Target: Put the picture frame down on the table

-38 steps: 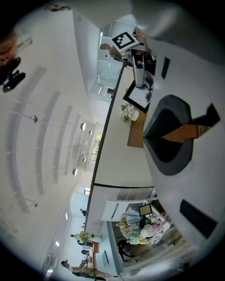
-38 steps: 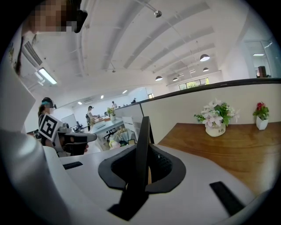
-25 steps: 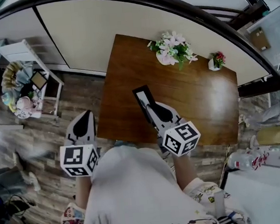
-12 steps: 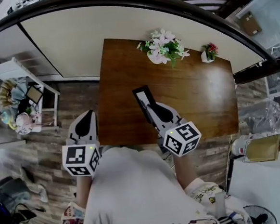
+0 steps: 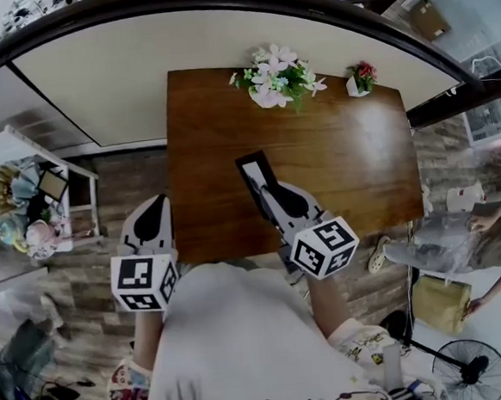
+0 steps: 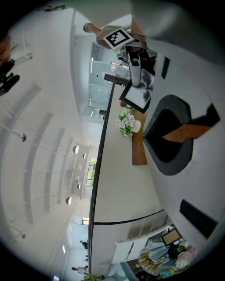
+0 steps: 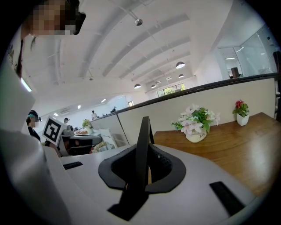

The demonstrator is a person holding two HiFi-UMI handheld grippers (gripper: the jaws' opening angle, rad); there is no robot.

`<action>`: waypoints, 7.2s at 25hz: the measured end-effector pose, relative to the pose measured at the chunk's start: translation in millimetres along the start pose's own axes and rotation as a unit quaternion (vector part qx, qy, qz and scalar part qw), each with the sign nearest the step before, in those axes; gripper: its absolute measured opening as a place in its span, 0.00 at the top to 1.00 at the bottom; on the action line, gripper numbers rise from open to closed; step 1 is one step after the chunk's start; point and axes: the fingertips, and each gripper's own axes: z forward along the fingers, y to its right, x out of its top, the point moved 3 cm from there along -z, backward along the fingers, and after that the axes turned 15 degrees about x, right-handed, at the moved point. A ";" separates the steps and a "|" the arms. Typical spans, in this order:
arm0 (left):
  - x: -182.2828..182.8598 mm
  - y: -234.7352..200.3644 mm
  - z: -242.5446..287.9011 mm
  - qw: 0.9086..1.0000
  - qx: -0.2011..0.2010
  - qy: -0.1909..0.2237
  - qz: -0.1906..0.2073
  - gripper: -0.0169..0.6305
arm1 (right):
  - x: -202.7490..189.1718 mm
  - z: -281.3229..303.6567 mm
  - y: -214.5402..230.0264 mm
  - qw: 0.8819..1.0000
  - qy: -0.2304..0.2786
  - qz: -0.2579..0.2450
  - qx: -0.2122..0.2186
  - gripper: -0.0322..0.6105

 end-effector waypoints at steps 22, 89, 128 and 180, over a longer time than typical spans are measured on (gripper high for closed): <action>-19.5 -1.9 21.4 0.999 -0.012 -0.037 0.004 0.97 | -18.1 35.2 10.3 0.999 -0.014 0.048 0.016 0.87; -119.4 -7.6 48.1 0.992 -0.014 -0.127 -0.021 0.97 | -158.6 109.7 10.1 0.967 -0.100 0.226 0.054 0.87; -126.4 -20.8 57.1 0.990 -0.020 -0.135 -0.019 0.97 | -179.3 115.7 29.0 0.976 -0.196 0.091 -0.023 0.59; -0.4 -4.1 8.3 1.000 -0.001 0.024 0.011 0.97 | 7.2 27.7 -10.5 0.998 0.002 -0.056 0.007 0.66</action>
